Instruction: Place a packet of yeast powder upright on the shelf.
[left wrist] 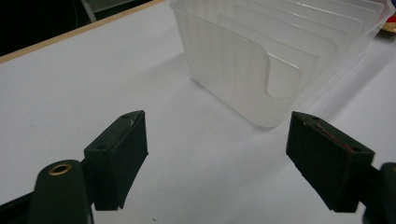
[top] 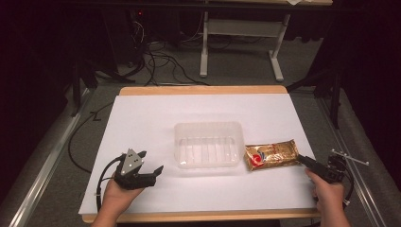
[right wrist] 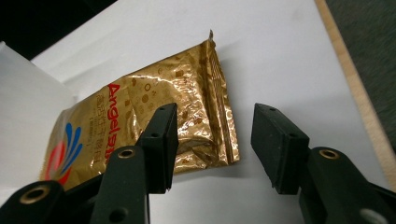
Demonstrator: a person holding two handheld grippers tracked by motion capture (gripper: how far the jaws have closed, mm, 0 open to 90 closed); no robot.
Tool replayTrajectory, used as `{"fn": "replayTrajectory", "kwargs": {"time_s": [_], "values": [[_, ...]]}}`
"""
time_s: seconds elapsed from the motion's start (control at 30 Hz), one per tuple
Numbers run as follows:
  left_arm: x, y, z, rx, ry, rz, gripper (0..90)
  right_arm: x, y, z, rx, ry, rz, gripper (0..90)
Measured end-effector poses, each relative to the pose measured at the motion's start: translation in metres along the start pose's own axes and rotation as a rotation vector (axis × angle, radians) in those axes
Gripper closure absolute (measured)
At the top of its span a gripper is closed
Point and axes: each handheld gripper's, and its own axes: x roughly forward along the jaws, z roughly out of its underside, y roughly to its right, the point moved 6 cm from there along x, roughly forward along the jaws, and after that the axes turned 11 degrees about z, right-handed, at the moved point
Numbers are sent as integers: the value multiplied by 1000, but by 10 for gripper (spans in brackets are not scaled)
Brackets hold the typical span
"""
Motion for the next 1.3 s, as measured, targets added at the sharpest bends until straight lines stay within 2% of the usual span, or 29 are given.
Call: {"fn": "replayTrajectory", "kwargs": {"time_s": [0.07,0.1,0.13,0.17,0.3,0.43,0.57,0.67,0.8,0.93,1.1,1.3], "values": [[0,0,1,2,-4,-2,211,2,2,0,30,-10,-15,517],[0,0,1,4,-7,-3,212,4,2,1,66,-27,-49,511],[-1,1,1,5,-8,-4,212,4,2,1,66,-27,-49,511],[-1,1,2,5,-8,-5,212,5,2,0,104,-36,-79,514],[-2,0,3,5,-12,-10,211,7,2,0,129,-48,-100,538],[-4,0,5,8,-16,-16,212,12,-5,1,156,-80,-126,551],[-5,0,6,9,-18,-20,212,15,-9,0,186,-90,-142,548],[-6,0,7,5,-18,-21,212,16,-10,0,216,-101,-180,550],[-7,0,7,6,-18,-24,212,18,-13,0,222,-113,-200,549],[-7,0,7,7,-19,-26,212,20,-20,1,245,-122,-266,527],[-6,1,7,7,-23,-24,211,22,-21,2,243,-130,-244,542],[-7,1,7,9,-23,-26,212,25,-25,2,249,-135,-265,606]]}}
